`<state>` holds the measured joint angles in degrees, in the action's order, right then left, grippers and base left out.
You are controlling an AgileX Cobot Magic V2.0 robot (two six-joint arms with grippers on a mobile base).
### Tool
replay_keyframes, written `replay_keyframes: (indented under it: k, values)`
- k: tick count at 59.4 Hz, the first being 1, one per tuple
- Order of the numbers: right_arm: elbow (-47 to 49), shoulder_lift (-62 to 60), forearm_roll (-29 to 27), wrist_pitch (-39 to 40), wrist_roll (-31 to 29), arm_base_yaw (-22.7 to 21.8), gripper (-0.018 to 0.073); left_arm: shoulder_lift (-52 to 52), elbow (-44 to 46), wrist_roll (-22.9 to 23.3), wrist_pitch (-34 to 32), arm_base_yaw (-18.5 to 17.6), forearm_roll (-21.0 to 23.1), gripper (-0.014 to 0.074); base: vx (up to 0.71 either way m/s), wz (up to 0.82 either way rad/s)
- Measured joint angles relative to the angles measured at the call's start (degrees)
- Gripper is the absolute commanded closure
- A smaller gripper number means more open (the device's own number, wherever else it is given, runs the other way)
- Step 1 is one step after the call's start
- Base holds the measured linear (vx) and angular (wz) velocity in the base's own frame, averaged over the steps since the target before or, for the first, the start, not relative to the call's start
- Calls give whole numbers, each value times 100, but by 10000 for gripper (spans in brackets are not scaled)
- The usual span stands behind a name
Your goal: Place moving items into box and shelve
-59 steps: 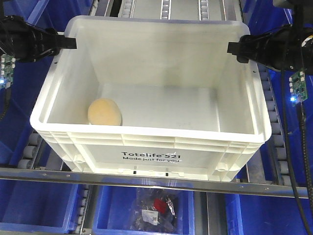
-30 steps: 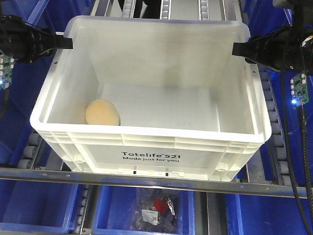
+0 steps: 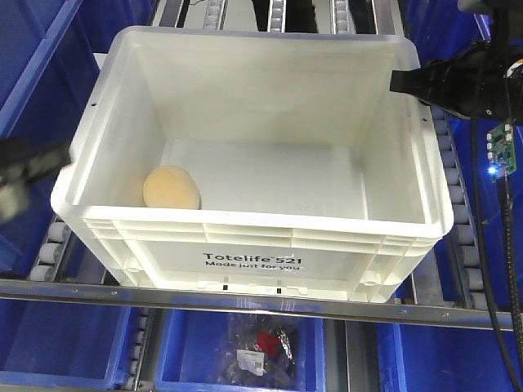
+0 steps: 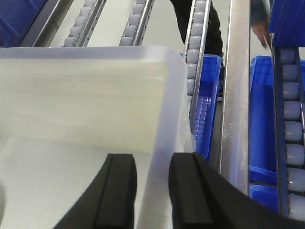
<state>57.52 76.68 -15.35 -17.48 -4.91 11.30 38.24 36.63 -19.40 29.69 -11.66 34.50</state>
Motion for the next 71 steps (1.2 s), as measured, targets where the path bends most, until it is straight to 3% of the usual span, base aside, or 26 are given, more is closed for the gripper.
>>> replay_keyframes:
  k: [13, 16, 20, 35, 47, 71]
  values:
    - [0, 0, 1, 6, 0, 0, 320, -2104, -1545, 2196, -864, 0, -2655, 235, 0, 0]
    - [0, 0, 1, 6, 0, 0, 320, -2484, -1848, 2382, -1080, 0, -3072, 277, 0, 0]
    - [0, 0, 1, 6, 0, 0, 320, -2887, -2290, 2450, -1394, 0, -3310, 345, 0, 0]
    - [0, 0, 1, 6, 0, 0, 320, -3837, -3683, 2330, -1891, 83, -3392, 603, 0, 0]
    - [0, 0, 1, 10, 0, 0, 320, -3887, -3832, 2182, -2228, 273, -3055, 604, 0, 0]
    - [0, 0, 1, 5, 0, 0, 317, -3887, -3832, 2145, -2257, 279, -3031, 603, 0, 0]
